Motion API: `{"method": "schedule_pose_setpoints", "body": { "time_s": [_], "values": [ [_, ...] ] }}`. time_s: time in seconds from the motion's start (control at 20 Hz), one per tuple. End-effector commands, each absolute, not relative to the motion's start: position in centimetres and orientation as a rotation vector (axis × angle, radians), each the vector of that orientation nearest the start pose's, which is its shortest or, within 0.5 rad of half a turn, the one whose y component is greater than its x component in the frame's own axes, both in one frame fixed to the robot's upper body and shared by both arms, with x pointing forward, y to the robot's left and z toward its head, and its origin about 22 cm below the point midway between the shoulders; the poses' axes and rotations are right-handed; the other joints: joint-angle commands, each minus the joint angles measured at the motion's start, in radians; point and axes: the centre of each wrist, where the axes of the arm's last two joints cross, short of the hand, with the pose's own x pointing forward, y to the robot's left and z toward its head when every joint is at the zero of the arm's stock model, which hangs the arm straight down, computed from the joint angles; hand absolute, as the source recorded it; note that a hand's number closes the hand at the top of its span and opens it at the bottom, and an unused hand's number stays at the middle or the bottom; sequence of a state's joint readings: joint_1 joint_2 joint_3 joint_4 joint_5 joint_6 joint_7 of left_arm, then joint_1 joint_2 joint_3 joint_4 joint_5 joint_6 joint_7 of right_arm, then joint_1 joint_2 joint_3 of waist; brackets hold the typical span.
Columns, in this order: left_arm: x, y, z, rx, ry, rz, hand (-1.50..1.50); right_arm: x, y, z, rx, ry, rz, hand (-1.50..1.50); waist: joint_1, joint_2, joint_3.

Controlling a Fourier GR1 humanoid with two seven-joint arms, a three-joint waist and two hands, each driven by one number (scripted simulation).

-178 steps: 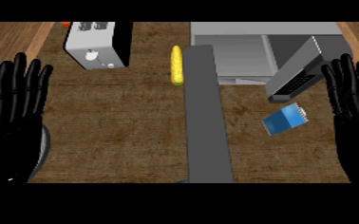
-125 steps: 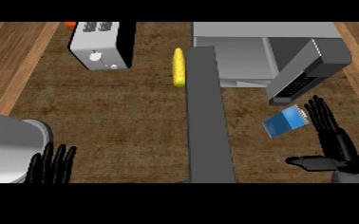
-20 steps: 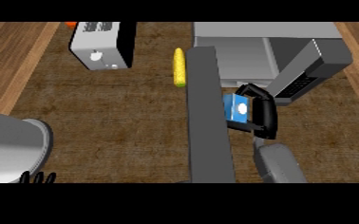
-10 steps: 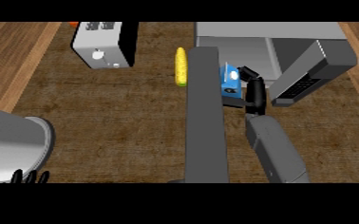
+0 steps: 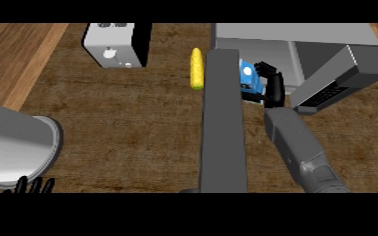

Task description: Pick up the milk, place it into the microwave and close the microwave

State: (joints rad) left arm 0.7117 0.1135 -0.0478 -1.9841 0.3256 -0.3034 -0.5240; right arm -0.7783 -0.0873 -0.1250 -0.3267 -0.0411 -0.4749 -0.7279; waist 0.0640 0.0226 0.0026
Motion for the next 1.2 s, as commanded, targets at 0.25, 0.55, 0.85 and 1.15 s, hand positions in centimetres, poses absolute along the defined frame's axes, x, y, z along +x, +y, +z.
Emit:
{"method": "schedule_pose_setpoints", "body": {
  "time_s": [0.25,0.55,0.85,1.15],
  "values": [
    [7.4,29.2,0.3,-0.211,-1.902,0.153,-1.5,39.9,-22.3,-3.4,-0.637,-1.777,0.161,1.5,0.039,0.017,0.001],
    [7.9,28.0,-0.1,-0.255,-1.909,0.147,-1.5,40.4,-23.7,-2.5,-0.786,-1.835,0.24,1.5,0.058,0.03,0.003],
    [8.3,28.2,-0.3,-0.26,-1.901,0.147,-1.5,42.3,-23.1,0.6,-0.736,-1.906,0.063,1.5,0.068,0.036,0.005],
    [9.1,28.6,-0.1,-0.275,-1.905,0.127,-1.5,42.5,-24.0,1.0,-0.935,-1.945,0.125,1.5,0.075,0.045,0.004]
  ]
}}
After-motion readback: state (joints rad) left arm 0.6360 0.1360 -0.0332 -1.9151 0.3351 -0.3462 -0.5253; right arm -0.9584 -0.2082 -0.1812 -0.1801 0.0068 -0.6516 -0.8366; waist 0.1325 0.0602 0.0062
